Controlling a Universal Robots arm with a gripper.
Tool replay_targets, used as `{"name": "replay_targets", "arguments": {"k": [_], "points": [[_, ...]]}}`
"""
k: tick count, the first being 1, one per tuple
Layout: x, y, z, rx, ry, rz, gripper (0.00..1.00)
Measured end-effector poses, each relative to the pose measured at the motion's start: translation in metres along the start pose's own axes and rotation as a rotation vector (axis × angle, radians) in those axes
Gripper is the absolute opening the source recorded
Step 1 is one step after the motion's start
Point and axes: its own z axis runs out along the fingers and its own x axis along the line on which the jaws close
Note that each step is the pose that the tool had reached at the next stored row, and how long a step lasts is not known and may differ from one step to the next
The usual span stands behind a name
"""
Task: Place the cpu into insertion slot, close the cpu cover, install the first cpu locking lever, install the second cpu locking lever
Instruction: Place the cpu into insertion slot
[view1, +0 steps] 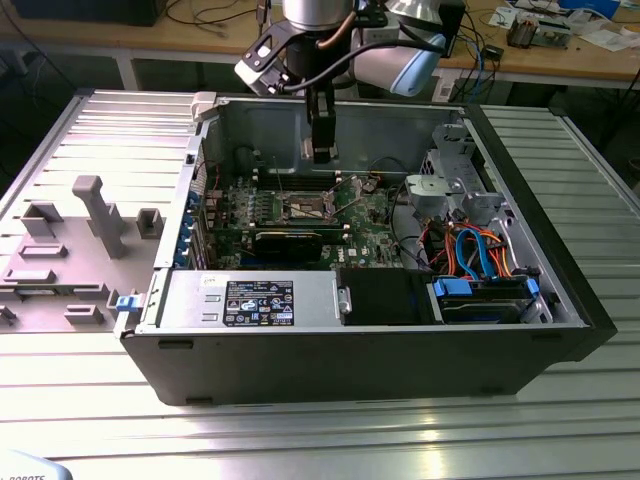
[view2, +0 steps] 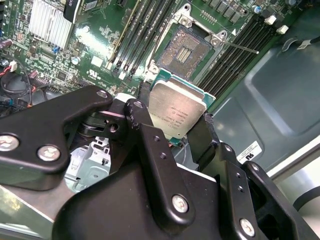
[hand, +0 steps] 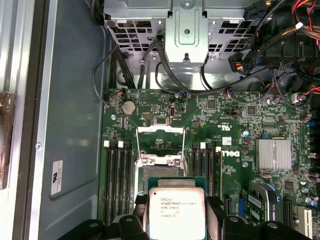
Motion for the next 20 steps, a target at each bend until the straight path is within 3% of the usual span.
{"name": "replay_targets", "arguments": {"k": [20], "points": [[-0.0001, -0.0005, 0.0054, 0.0, 0.0, 0.0, 0.55]]}}
